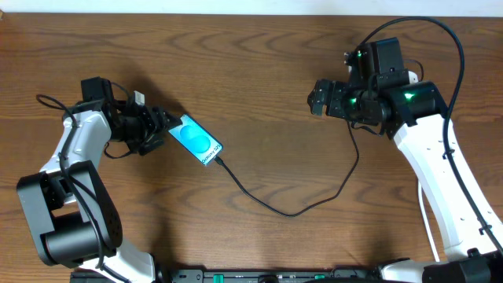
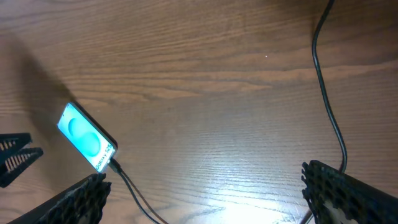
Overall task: Plug charger to phone and switch on socket
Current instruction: 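Move the right gripper over the white power strip's switch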
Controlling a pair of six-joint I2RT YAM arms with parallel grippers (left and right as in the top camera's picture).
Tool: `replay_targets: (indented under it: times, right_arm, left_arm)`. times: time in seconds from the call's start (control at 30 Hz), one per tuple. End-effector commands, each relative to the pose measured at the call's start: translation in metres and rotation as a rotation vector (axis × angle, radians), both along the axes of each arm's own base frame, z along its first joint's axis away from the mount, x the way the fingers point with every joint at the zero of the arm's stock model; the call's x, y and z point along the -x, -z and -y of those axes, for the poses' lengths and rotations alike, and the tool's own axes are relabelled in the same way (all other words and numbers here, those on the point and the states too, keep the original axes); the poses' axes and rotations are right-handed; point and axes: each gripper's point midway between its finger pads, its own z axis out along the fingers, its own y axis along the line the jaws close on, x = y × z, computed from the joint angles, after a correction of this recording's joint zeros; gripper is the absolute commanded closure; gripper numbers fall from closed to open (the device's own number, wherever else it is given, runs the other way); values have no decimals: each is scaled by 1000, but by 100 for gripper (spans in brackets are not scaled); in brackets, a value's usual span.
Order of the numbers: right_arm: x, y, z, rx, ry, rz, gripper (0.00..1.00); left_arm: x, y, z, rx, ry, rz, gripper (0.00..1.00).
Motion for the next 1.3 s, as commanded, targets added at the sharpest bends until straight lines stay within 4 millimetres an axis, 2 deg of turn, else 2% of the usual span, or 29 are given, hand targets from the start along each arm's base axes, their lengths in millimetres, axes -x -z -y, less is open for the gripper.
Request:
replay_targets:
  times: [0.0, 0.07, 0.43, 0.7, 0.9, 1.03, 1.27]
  right_arm:
    - [0, -8, 5, 13, 6, 26, 1]
    - [0, -8, 6, 17, 8, 26, 1]
    - [0, -7, 10, 35, 19, 26, 1]
    - [-5, -6, 29, 79, 75, 38, 1]
    - [-7, -12, 91, 83, 239, 20, 1]
    - [2, -33, 139, 97, 348, 34, 1]
    - [17, -58, 202, 108, 495, 48, 1]
  left_arm:
    - [5, 5, 1, -8, 6, -16, 13]
    - [5, 5, 1, -7, 6, -16, 10]
    - [7, 6, 1, -4, 6, -29, 9]
    - [10, 6, 2, -1, 5, -39, 8]
    - [9, 6, 2, -2, 6, -38, 8]
    - [9, 6, 2, -1, 5, -38, 8]
    - [9, 6, 2, -1, 6, -38, 8]
